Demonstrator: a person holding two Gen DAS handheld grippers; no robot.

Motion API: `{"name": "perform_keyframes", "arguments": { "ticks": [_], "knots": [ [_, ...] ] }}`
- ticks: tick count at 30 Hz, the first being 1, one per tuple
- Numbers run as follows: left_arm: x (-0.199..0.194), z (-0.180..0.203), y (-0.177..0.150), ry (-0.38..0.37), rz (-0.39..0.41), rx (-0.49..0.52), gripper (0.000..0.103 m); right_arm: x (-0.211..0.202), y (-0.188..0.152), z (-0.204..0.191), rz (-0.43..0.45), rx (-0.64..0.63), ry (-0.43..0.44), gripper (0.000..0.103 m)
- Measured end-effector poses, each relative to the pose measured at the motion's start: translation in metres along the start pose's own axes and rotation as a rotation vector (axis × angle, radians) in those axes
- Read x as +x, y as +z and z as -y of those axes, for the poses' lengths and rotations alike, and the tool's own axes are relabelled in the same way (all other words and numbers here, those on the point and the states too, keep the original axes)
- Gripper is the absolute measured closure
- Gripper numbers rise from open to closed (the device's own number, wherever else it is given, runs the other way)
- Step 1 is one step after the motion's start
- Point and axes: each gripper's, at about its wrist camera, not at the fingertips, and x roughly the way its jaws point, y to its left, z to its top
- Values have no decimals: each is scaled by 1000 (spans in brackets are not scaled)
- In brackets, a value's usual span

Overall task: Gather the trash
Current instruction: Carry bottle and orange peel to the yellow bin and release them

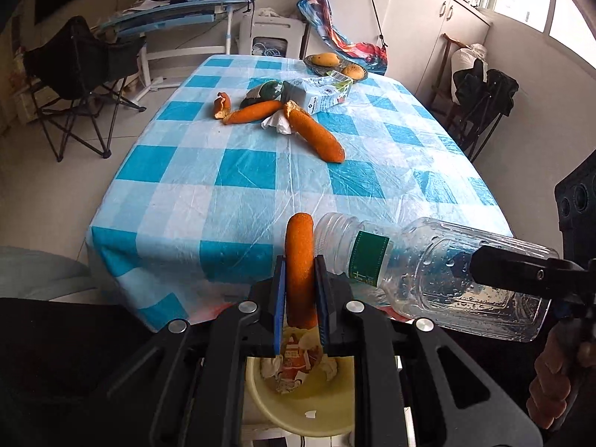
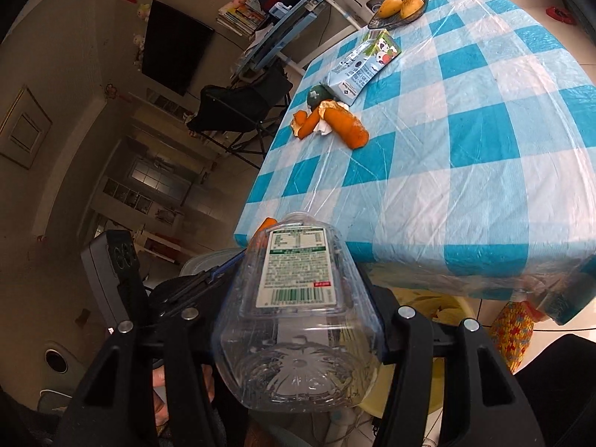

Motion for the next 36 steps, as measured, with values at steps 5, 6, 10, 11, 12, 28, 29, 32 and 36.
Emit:
{"name": "perform_keyframes", "arguments": {
  "ticks": [5, 6, 10, 11, 12, 28, 29, 32, 36],
  "knots": [
    [8, -2, -14, 8, -52, -2, 89, 8, -10, -4, -18, -23, -26, 47],
    [10, -3, -17, 4, -68, -6, 89, 9, -12, -6, -18, -31, -31, 47],
    [5, -2, -26, -13, -76, 6, 89, 4, -22, -11, 1, -42, -46, 47],
    [4, -1, -28, -17, -77, 8, 89, 0, -25, -12, 8, -49, -41, 47],
    [3, -1, -29, -23, -80, 8, 89, -1, -28, -14, 14, -55, -35, 47],
    [56, 12, -68, -49, -399, 87, 69, 61, -42, 3, -181, -117, -360, 37],
    [56, 11, -67, -44, -395, 85, 61, 62, -41, 5, -175, -104, -353, 37],
    [52, 7, -64, -30, -364, 72, 47, 58, -37, 8, -147, -82, -341, 35],
    [45, 3, -59, -2, -317, 59, 34, 55, -36, 7, -121, -82, -340, 35]
  ]
}}
